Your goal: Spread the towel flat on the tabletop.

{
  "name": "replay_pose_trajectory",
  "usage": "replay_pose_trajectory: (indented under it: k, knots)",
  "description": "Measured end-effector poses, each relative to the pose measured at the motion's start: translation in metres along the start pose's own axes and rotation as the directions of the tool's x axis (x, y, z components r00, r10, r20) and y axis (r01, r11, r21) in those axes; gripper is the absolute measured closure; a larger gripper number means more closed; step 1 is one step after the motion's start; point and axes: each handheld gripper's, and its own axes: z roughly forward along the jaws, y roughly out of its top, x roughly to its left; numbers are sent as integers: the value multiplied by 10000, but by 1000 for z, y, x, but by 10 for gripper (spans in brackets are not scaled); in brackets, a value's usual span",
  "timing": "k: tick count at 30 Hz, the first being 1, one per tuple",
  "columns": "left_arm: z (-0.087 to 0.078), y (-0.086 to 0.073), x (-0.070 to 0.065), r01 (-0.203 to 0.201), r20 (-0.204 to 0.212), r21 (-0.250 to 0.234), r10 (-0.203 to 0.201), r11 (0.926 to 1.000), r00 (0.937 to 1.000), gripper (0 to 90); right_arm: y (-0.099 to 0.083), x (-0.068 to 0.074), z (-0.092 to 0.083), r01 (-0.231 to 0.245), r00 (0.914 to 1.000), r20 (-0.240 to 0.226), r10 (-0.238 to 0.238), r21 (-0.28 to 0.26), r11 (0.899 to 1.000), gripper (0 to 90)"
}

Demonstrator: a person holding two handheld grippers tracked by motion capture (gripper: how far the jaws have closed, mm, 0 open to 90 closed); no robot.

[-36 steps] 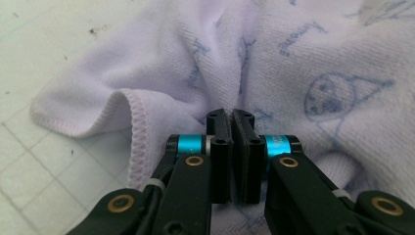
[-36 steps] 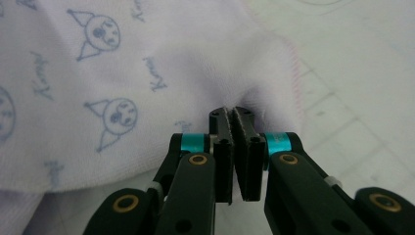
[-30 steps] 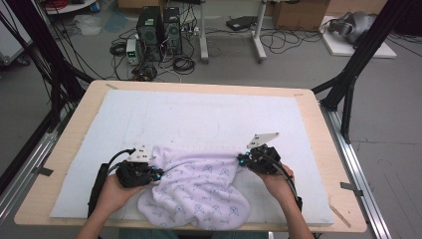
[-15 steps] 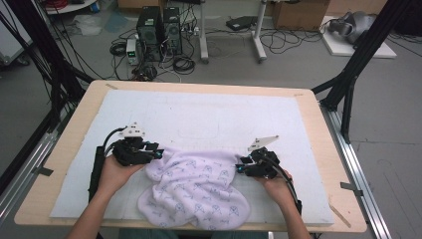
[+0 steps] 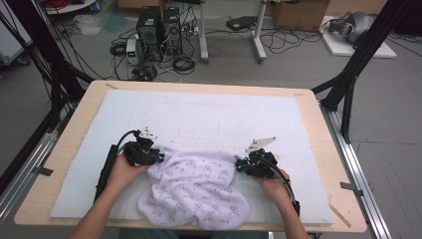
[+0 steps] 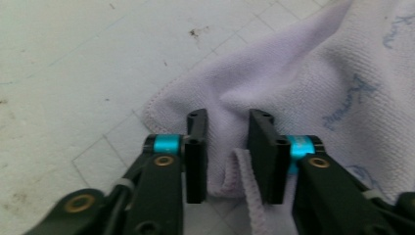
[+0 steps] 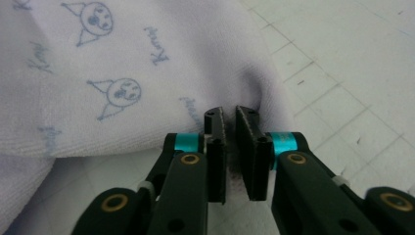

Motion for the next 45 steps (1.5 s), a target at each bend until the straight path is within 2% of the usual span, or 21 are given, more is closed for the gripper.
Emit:
replay_pose_trajectory:
  k: [2,6,8,13,18,21,22,23,25,26,27,28,29,30,31,32,35,38,40,41,45]
  knots:
    - [-1,0,0,-37,33,-3,37,10000,10000,816,1,0,0,119,9999,31,-119,35,9999,855]
    - [-4,0,-3,-299,-199,-85,297,9995,9994,853,6,1,-8,207,9998,-35,-208,-206,9996,860]
    - [-9,1,-3,-296,-309,-410,283,9987,9991,859,12,-2,-18,249,9997,81,-245,-551,9982,860]
    - [-24,8,4,0,-585,-1357,-80,9908,9983,863,22,-11,-30,200,9995,255,-183,-697,9974,861]
    - [-35,25,14,64,-884,-1937,-239,9810,9958,868,40,-25,-40,364,9977,596,-331,-542,9979,862]
    - [-45,42,25,182,-1134,-2413,-468,9703,9924,871,56,-38,-51,426,9938,1049,-368,-538,9976,865]
    - [-49,50,29,205,-1265,-2571,-547,9662,9905,871,72,-50,-62,483,9882,1484,-387,-617,9969,867]
    - [-53,56,32,170,-1436,-2729,-582,9619,9879,871,72,-50,-62,483,9882,1484,-387,-617,9969,867]
    - [-67,83,44,82,-1898,-3275,-743,9448,9790,872,92,-64,-76,496,9820,1861,-311,-954,9942,868]
    - [-73,96,51,79,-2117,-3625,-906,9319,9731,872,105,-72,-82,485,9764,2147,-245,-1070,9931,867]
    - [-77,108,57,31,-2432,-3890,-1060,9212,9642,868,116,-81,-87,439,9697,2442,-118,-1264,9910,862]
    - [-79,116,63,64,-2677,-3944,-1216,9189,9558,849,126,-90,-90,256,9631,2687,169,-1541,9877,834]
    - [-79,121,69,514,-2496,-4021,-1635,9141,9544,780,132,-99,-90,20,9544,2946,491,-1708,9853,705]
    - [-77,121,74,827,-2133,-3984,-1800,9135,9603,688,135,-106,-88,-514,9448,3098,1066,-1812,9821,609]
    - [-75,119,75,788,-2062,-3760,-1662,9233,9643,679,133,-112,-84,-1062,9468,2803,1579,-1909,9758,619]
    - [-72,115,74,586,-2165,-3409,-1391,9383,9663,662,129,-114,-78,-1182,9529,2535,1663,-1942,9738,621]
    - [-60,90,72,680,-1663,-3159,-1258,9463,9780,633,111,-105,-61,-702,9634,2453,1078,-1572,9851,628]
    - [-51,65,65,644,-1336,-2851,-1062,9563,9853,621,93,-93,-47,-607,9762,2000,838,-1193,9910,623]
    - [-49,51,59,580,-1057,-2845,-914,9569,9902,605,80,-75,-42,-411,9868,1518,564,-1019,9939,610]
    - [-49,45,55,506,-956,-2780,-800,9592,9922,605,80,-75,-42,-411,9868,1518,564,-1019,9939,610]
    - [-54,27,37,170,-654,-2812,-368,9595,9972,581,64,-47,-42,60,9954,955,54,-1185,9929,590]
